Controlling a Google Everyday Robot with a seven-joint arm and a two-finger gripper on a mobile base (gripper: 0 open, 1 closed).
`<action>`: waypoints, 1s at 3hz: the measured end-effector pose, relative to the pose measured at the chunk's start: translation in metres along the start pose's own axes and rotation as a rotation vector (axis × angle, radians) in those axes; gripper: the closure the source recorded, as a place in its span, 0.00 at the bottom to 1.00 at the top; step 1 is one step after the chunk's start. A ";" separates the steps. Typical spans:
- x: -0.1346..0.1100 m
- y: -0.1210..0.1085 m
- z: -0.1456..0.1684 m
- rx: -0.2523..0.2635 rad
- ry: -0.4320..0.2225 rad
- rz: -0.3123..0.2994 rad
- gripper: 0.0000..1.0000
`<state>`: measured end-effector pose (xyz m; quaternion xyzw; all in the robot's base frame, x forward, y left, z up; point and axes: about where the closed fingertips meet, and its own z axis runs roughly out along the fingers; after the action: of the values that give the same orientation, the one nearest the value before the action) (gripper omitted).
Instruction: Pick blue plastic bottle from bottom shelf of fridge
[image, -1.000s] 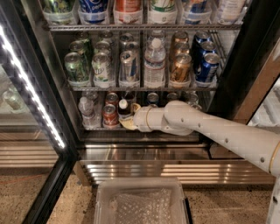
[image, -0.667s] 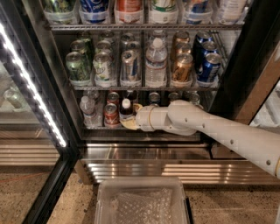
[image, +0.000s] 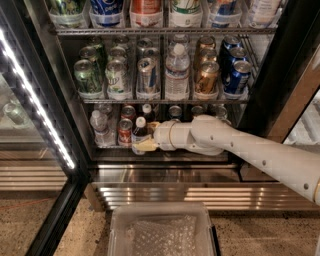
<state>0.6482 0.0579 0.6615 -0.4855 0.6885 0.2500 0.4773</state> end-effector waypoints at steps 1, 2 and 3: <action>0.000 0.005 -0.002 0.000 -0.007 -0.007 1.00; 0.000 0.005 -0.002 0.000 -0.007 -0.007 1.00; -0.001 -0.001 -0.019 -0.020 -0.002 -0.007 1.00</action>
Offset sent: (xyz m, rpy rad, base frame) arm -0.2332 -0.2368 0.2152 0.3076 -0.2320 -0.1539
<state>0.6408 0.0426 0.6707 -0.4924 0.6837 0.2558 0.4741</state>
